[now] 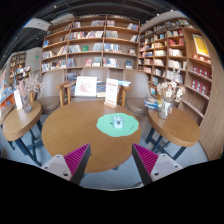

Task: Arrange mouse

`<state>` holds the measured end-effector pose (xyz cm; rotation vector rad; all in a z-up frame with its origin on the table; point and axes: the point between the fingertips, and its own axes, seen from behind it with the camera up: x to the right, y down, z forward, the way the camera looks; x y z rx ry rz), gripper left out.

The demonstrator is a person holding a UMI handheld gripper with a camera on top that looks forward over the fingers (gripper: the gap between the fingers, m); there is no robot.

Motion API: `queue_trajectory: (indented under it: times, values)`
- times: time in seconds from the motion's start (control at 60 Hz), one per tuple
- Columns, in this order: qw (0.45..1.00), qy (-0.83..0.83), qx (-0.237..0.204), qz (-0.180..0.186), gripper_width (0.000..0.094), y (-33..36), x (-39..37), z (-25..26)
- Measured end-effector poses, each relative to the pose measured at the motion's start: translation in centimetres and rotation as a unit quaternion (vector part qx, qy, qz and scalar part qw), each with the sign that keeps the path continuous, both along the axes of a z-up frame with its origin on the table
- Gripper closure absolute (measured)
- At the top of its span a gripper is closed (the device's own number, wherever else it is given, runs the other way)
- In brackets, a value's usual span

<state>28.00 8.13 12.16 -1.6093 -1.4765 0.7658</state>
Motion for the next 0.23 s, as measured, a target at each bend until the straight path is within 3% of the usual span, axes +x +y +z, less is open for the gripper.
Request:
queue_trajectory:
  times: [0.233]
  values:
    - [1.000,-0.018,-0.019,0.016,0.0083,-2.3,2.6,-2.1]
